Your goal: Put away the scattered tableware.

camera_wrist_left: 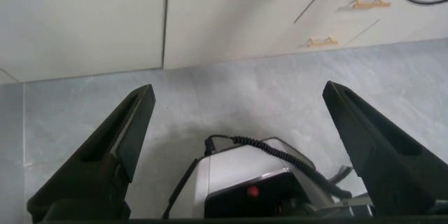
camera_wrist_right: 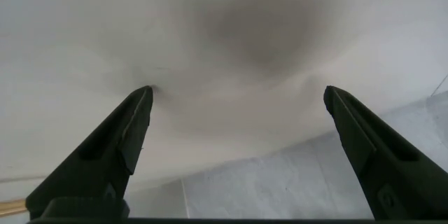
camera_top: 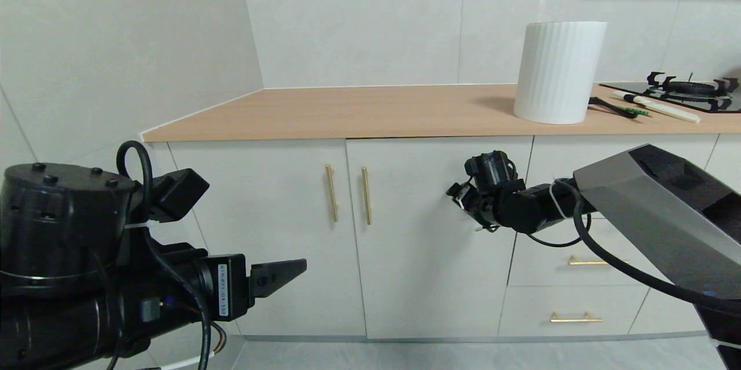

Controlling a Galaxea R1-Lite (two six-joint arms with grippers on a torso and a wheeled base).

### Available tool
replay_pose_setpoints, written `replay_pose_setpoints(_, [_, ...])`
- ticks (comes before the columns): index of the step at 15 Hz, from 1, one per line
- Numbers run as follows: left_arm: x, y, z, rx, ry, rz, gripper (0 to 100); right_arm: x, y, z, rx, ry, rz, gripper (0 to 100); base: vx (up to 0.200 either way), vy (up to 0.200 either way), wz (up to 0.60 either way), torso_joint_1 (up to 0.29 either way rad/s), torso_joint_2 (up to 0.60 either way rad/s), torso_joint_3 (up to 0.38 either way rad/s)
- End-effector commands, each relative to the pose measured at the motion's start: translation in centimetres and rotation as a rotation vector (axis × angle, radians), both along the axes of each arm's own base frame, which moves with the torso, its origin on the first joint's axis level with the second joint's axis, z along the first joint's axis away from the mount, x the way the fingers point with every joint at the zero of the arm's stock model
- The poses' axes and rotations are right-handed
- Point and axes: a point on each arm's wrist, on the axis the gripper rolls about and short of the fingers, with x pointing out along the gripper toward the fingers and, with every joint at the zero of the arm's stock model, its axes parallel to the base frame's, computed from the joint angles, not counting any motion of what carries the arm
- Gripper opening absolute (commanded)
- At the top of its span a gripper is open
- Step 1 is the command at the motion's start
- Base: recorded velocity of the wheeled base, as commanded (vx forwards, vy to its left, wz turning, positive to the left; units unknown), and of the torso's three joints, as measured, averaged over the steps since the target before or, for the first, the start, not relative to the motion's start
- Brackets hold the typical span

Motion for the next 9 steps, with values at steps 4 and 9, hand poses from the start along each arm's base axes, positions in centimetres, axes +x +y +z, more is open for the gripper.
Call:
replay_pose_setpoints(4, [0.05,0.02,-0.03,0.0,0.0,0.003,100,0.33,-0.01,-0.3,0.001,-0.003,-0.006,100,0.0,0.0,0.0,0.0,0.0,0.0])
replay_pose_setpoints(9, [0.05,0.02,-0.03,0.0,0.0,0.003,100,0.36,-0.24,-0.24,-0.001,-0.002,-0.012,100,0.0,0.0,0.0,0.0,0.0,0.0])
